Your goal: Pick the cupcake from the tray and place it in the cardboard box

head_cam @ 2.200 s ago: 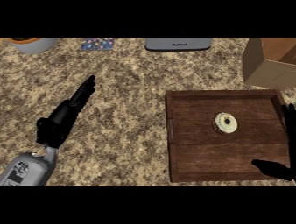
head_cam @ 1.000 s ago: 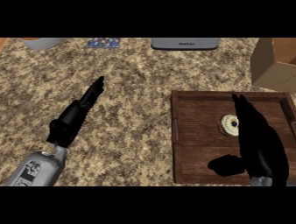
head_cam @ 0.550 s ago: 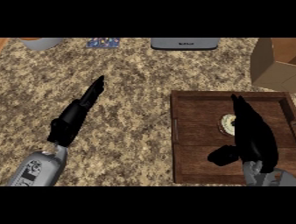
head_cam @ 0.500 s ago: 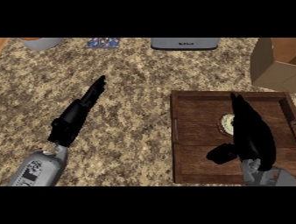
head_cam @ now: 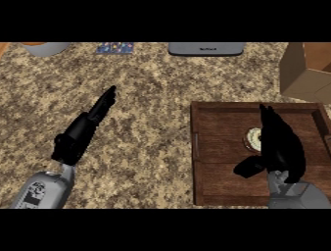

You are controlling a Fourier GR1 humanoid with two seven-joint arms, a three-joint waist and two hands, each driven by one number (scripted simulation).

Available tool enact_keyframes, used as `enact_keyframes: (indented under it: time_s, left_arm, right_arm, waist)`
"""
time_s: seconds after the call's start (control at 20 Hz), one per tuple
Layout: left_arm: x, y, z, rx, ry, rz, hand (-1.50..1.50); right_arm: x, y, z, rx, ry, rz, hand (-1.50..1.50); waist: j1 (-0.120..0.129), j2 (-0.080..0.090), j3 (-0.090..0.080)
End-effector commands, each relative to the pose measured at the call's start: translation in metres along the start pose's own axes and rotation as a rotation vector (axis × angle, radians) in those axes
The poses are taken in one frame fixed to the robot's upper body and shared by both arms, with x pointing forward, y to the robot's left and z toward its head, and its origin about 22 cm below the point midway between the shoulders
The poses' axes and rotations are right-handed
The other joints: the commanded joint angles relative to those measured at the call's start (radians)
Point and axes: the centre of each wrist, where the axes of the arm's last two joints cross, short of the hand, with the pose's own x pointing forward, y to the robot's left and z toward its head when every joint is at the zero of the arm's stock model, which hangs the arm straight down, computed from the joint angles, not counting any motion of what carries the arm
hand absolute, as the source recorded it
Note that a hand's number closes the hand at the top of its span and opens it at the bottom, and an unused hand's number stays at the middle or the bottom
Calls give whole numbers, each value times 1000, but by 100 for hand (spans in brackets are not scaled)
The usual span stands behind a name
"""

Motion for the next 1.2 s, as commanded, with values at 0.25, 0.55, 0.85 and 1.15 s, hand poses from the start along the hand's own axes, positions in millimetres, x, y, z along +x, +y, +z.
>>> enact_keyframes:
  time_s: [0.25,0.55,0.85,1.15]
  left_arm:
    - [-19,-7,16,-22,5,-2,0]
    - [10,-6,-15,-3,-2,8,0]
    - [19,4,9,-3,-12,-7,0]
    - [-3,5,-3,-8,-2,-6,0]
  right_arm:
    - [4,13,-5,92,42,52,-150]
    - [15,37,-2,109,51,54,-150]
    - [-22,39,-22,91,87,77,-150]
    - [-7,62,-23,96,90,123,-150]
  waist:
    - [2,0,0]
    - [0,0,0]
    - [1,0,0]
    - [0,1,0]
